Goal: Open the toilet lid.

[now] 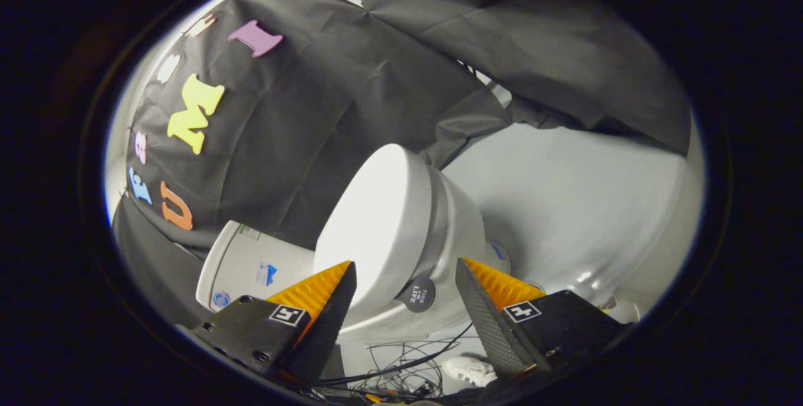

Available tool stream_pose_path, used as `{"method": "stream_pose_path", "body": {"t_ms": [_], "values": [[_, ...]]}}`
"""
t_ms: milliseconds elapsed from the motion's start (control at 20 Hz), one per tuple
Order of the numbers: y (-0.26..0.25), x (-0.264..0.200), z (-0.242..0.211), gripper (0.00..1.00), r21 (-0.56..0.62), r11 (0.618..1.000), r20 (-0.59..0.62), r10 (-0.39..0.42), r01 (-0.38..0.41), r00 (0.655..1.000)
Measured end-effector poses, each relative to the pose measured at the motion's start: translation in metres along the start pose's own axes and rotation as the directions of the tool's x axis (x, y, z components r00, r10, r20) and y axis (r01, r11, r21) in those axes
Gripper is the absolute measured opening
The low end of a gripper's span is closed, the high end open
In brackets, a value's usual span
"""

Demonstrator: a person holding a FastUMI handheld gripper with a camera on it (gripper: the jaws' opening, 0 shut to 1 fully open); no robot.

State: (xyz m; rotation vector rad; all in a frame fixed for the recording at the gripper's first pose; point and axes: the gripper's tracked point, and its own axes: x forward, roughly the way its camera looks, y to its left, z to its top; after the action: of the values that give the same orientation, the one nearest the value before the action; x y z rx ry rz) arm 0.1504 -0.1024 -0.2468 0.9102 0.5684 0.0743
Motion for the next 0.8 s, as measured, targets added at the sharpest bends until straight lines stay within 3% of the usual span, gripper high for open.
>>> {"method": "stream_pose_path", "body": {"t_ms": [500, 800], "values": [[-0.017, 0.01, -0.018, 0.96, 0.127, 0.992, -0.084, 0.008, 0.003, 0.996], [-0.013, 0.022, -0.03, 0.81, 0.085, 0.996, -0.132, -0.006, 0.018, 0.991]]}}
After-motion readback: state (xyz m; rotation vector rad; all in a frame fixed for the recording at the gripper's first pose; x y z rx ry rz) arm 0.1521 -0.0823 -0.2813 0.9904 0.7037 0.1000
